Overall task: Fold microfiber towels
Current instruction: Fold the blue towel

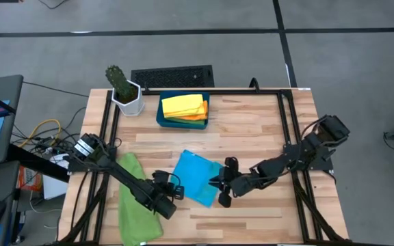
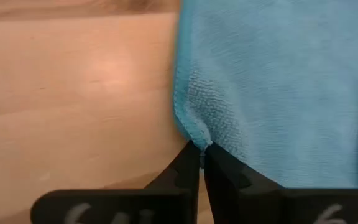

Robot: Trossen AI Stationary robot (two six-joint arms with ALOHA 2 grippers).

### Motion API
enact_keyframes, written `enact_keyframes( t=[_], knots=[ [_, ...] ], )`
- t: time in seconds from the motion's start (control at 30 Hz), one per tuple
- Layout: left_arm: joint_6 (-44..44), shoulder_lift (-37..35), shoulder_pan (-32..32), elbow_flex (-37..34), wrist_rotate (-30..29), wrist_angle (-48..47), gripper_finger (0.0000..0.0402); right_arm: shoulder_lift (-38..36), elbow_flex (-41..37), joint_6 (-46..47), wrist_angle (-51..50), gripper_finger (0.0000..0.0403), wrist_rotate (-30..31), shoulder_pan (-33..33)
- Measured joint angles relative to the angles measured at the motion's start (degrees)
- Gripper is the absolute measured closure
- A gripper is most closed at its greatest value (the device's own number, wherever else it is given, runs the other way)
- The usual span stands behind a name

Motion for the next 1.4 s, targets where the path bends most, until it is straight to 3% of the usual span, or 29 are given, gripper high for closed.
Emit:
enact_keyframes(
  t=[0.13,0.37,0.63,0.97,1.1,1.4],
  knots=[
    [2.9,-0.3,0.4,3.8,0.1,-4.8,0.0393,-4.4,0.0,2.8,-5.6,0.0321,2.8,1.8],
    [14.1,-0.3,2.7,9.3,-1.4,-5.1,0.0399,-9.3,0.0,7.0,-11.9,0.0321,6.7,5.8],
    [36.3,-0.5,7.2,14.1,3.7,6.3,0.0401,-10.9,0.0,15.5,-17.1,0.0321,11.3,9.9],
    [48.5,1.9,9.8,14.2,14.5,18.9,0.0401,-1.7,0.0,27.9,-20.5,0.0321,11.3,11.8],
    [48.6,4.1,9.8,14.4,18.0,21.9,0.0401,2.5,0.1,29.5,-19.9,0.0321,10.1,10.9],
    [46.9,5.9,9.5,14.5,19.2,25.0,0.0401,11.5,0.0,28.6,-15.8,0.0321,6.7,8.5]
  ],
)
